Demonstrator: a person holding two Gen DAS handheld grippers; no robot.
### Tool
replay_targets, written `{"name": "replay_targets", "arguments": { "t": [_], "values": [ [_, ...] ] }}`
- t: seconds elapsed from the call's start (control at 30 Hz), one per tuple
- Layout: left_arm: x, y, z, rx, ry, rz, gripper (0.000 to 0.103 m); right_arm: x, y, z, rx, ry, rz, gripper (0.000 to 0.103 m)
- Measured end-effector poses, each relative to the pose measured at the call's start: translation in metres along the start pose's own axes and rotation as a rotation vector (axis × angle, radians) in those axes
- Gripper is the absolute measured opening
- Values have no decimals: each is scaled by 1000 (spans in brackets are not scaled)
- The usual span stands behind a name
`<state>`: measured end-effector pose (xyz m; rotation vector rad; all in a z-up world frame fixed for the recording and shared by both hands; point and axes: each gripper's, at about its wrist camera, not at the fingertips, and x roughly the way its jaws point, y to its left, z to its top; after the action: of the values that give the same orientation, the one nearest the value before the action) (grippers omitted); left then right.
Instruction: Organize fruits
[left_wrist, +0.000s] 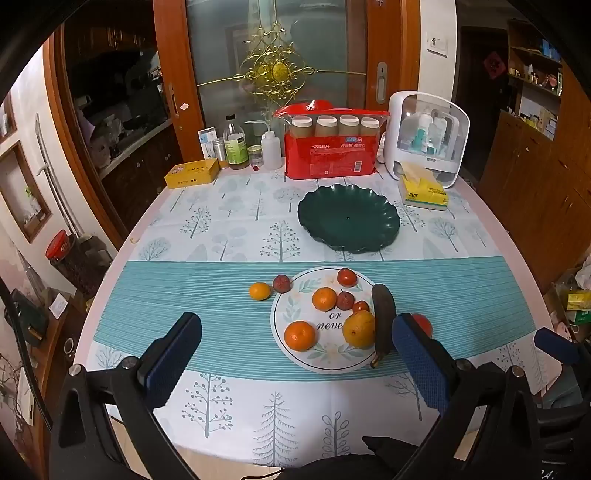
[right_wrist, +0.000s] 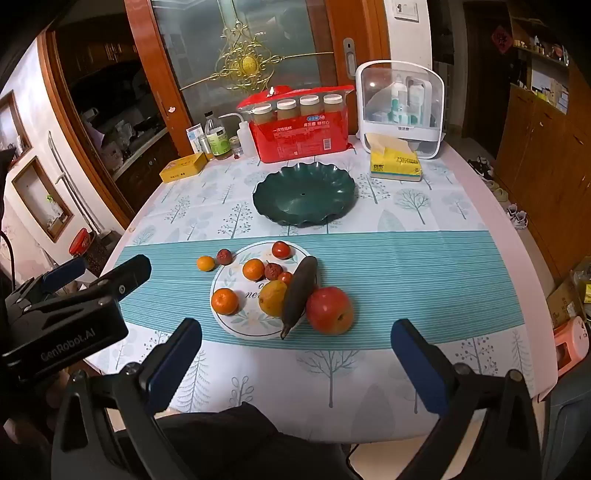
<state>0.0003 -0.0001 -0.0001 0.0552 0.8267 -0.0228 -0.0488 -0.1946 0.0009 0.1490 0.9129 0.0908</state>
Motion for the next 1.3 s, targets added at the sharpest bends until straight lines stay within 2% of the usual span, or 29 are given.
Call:
{"name": "replay_targets", "arguments": {
  "t": [1.3],
  "values": [
    [9, 7, -8, -12, 22, -25, 102, 10, 7, 0, 2, 17, -5, 103]
  ]
}}
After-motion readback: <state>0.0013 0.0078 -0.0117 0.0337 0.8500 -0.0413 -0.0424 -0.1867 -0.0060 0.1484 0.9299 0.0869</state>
